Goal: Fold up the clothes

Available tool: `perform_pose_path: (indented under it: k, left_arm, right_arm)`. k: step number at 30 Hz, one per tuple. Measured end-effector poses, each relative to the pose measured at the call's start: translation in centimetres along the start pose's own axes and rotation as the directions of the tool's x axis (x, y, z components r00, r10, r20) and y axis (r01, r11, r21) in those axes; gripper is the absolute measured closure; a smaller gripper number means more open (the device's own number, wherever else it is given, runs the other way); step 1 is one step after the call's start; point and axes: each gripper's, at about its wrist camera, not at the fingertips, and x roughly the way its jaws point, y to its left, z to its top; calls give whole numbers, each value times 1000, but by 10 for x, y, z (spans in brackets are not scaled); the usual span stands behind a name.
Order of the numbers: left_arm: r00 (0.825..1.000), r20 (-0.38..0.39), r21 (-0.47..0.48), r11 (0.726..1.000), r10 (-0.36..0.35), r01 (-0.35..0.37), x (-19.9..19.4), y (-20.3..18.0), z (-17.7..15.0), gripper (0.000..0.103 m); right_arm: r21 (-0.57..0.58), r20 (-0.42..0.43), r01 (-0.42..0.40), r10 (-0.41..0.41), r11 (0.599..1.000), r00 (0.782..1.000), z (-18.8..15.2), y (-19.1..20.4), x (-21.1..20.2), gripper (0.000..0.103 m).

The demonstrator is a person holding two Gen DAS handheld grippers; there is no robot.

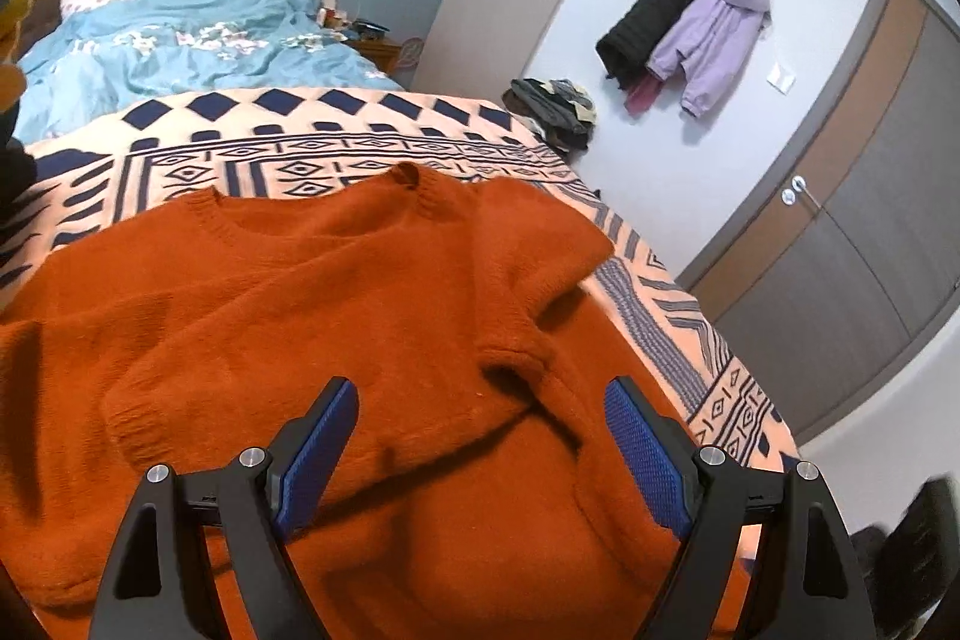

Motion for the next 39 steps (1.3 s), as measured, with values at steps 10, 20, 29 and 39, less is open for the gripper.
perform_pose_path:
  k: [10, 20, 29, 39]
  left_arm:
    - [1000, -19, 78, 997, 1, 0, 13, -14, 3, 17]
    - [999, -47, 92, 996, -2, 6, 34, -29, -9, 17]
    - [998, -54, 35, 999, -32, 34, 36, -15, -25, 17]
    - [995, -21, 9, 995, -95, 95, 31, -7, -27, 17]
  right_arm:
    - [-84, 5, -66, 66, 994, 998, -1, -3, -13, 62]
    - [237, 178, -137, 95, 962, 979, 97, -130, 28, 51]
    - [472, 188, -261, 193, 842, 963, 146, -197, 115, 55]
    - [101, 125, -72, 59, 992, 990, 234, -124, 127, 88]
